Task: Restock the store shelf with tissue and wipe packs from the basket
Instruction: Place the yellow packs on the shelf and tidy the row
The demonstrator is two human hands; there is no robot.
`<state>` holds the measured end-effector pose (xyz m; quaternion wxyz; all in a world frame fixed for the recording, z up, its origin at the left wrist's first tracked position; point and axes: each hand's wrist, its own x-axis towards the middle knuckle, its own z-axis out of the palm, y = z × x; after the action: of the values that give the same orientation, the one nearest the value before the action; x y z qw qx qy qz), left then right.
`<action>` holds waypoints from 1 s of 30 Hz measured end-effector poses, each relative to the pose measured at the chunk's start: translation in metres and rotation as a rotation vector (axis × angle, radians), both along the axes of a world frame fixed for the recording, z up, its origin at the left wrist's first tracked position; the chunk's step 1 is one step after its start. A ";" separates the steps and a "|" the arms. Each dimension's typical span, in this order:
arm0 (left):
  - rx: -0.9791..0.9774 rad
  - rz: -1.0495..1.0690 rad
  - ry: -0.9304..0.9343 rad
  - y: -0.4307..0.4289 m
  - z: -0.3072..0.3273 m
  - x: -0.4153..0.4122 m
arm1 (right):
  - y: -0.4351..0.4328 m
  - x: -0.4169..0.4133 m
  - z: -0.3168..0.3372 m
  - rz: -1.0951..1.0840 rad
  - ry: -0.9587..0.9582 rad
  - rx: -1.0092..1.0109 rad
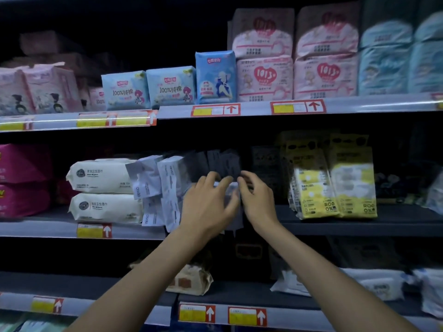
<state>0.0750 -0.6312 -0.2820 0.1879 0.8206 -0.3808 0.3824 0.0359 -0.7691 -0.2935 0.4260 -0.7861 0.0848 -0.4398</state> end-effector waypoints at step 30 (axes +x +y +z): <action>-0.059 0.061 0.648 -0.058 0.063 0.082 | -0.017 0.062 0.036 0.203 0.266 0.624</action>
<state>0.1567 -0.6889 -0.2187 0.3116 0.9049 -0.2650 0.1175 0.0983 -0.7860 -0.2572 0.6725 -0.6728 0.1912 -0.2420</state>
